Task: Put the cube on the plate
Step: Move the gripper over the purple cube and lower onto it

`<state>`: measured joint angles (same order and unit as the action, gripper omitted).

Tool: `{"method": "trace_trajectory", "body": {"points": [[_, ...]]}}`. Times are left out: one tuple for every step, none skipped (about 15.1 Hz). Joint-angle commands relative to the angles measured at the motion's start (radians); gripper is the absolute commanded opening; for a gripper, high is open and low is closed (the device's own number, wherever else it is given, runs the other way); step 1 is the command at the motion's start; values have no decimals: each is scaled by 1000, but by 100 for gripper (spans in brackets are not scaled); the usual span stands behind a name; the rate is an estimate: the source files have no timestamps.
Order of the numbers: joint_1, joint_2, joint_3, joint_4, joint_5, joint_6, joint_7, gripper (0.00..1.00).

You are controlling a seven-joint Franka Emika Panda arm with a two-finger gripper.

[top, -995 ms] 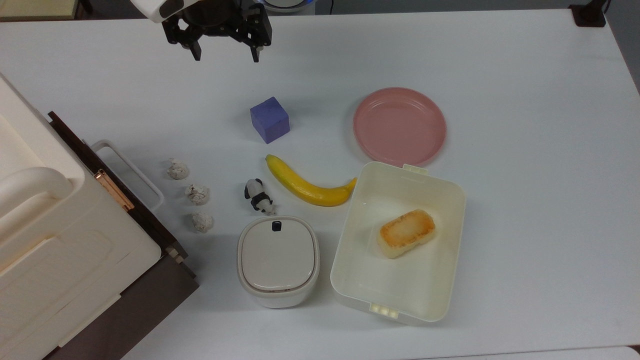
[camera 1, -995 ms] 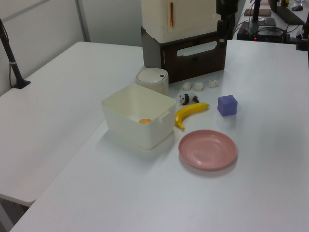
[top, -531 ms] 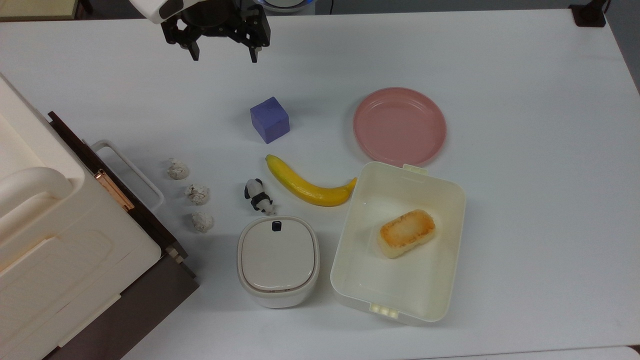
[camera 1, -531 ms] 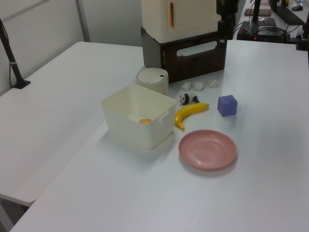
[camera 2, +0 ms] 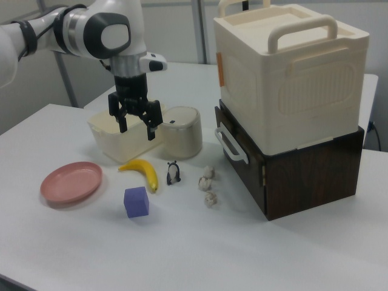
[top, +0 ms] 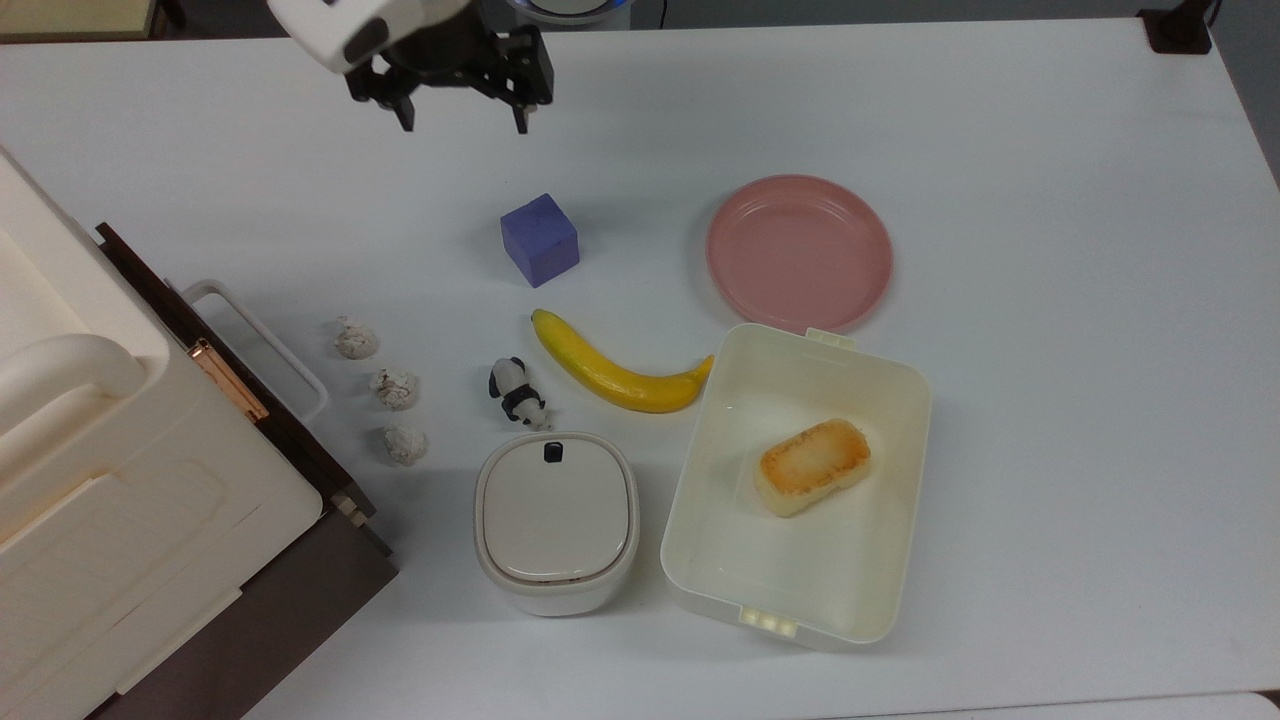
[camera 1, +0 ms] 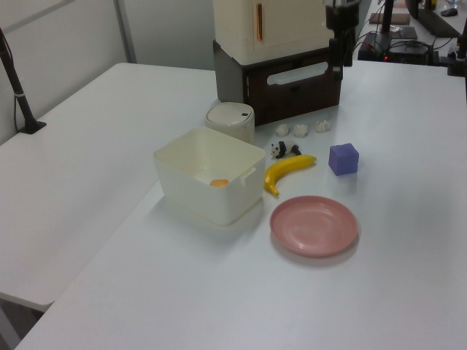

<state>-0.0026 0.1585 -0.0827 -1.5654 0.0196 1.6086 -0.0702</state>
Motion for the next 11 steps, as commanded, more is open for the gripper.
{"method": "trace_trajectory", "body": {"points": [[32, 4, -3, -33, -21, 31, -9, 100], [32, 6, -3, -42, -23, 37, -29, 100], [33, 15, -3, -47, -24, 40, -67, 100], [36, 16, -3, -71, -26, 57, -130, 100], [39, 15, -3, -93, -26, 85, -167, 100], [53, 15, -3, -125, -33, 123, -213, 100], [62, 16, -3, -145, -44, 138, -233, 100], [70, 15, -3, -177, -58, 155, -246, 100], [82, 7, -3, -215, -73, 180, -256, 100], [101, 3, -3, -254, -87, 216, -260, 100], [111, 1, -3, -289, -104, 259, -266, 100]]}}
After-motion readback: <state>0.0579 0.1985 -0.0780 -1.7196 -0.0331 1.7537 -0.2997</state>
